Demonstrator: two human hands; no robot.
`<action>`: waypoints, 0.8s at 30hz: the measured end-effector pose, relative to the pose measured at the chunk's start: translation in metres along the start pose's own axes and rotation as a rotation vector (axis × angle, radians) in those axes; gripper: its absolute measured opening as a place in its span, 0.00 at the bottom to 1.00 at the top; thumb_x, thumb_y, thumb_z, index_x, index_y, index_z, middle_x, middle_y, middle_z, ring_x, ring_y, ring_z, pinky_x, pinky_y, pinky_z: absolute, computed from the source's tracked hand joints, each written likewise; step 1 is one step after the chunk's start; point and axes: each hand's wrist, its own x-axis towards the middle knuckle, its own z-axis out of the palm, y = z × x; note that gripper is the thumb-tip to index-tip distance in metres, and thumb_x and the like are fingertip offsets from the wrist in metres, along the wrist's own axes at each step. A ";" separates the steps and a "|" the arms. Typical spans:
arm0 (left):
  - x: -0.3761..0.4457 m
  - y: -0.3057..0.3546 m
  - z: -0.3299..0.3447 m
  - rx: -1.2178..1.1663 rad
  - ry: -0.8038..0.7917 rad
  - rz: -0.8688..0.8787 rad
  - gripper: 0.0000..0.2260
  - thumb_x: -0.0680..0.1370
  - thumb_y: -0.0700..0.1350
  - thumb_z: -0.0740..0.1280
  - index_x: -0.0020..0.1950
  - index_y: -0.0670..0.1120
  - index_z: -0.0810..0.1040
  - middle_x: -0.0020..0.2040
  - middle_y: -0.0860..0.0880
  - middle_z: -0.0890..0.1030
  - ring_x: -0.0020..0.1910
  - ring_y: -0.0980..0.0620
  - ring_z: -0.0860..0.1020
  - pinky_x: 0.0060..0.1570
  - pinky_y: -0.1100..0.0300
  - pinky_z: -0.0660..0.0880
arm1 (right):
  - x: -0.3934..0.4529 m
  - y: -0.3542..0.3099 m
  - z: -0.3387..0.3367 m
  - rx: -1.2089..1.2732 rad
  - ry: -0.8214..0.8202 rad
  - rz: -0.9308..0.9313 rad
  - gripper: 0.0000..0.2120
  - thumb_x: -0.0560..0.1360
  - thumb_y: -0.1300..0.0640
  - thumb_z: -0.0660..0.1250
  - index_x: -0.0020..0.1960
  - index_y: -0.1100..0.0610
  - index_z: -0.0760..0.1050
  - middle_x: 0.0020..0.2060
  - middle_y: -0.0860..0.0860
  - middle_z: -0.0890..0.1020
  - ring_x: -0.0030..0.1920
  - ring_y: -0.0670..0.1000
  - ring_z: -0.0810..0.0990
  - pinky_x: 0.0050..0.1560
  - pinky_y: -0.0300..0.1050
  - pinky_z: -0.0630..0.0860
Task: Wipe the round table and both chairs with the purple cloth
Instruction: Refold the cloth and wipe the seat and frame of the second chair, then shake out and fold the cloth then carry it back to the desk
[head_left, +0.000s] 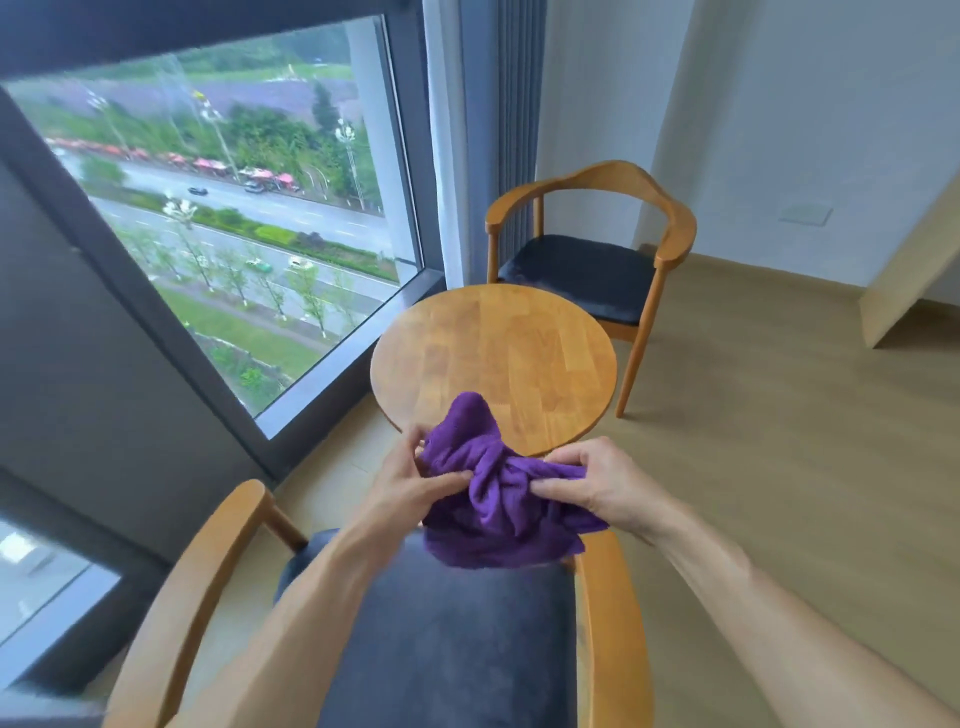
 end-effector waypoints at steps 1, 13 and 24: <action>-0.008 0.023 -0.017 0.030 -0.004 0.032 0.25 0.63 0.42 0.78 0.58 0.53 0.76 0.52 0.38 0.84 0.49 0.46 0.82 0.50 0.52 0.78 | -0.003 -0.027 -0.001 0.033 -0.019 -0.036 0.06 0.73 0.55 0.76 0.47 0.57 0.85 0.44 0.59 0.86 0.42 0.49 0.81 0.45 0.45 0.77; -0.099 0.245 -0.114 0.487 0.094 0.380 0.09 0.68 0.39 0.71 0.41 0.44 0.72 0.34 0.50 0.72 0.34 0.55 0.68 0.34 0.62 0.63 | -0.042 -0.219 -0.006 -0.436 -0.024 -0.084 0.13 0.77 0.44 0.69 0.46 0.53 0.83 0.42 0.50 0.85 0.45 0.51 0.83 0.42 0.46 0.78; -0.129 0.289 -0.164 0.304 0.397 0.244 0.12 0.76 0.28 0.54 0.40 0.41 0.71 0.31 0.42 0.80 0.30 0.43 0.82 0.30 0.52 0.81 | -0.053 -0.271 0.025 0.209 -0.067 -0.092 0.17 0.83 0.41 0.55 0.59 0.49 0.77 0.46 0.48 0.87 0.49 0.51 0.86 0.44 0.49 0.82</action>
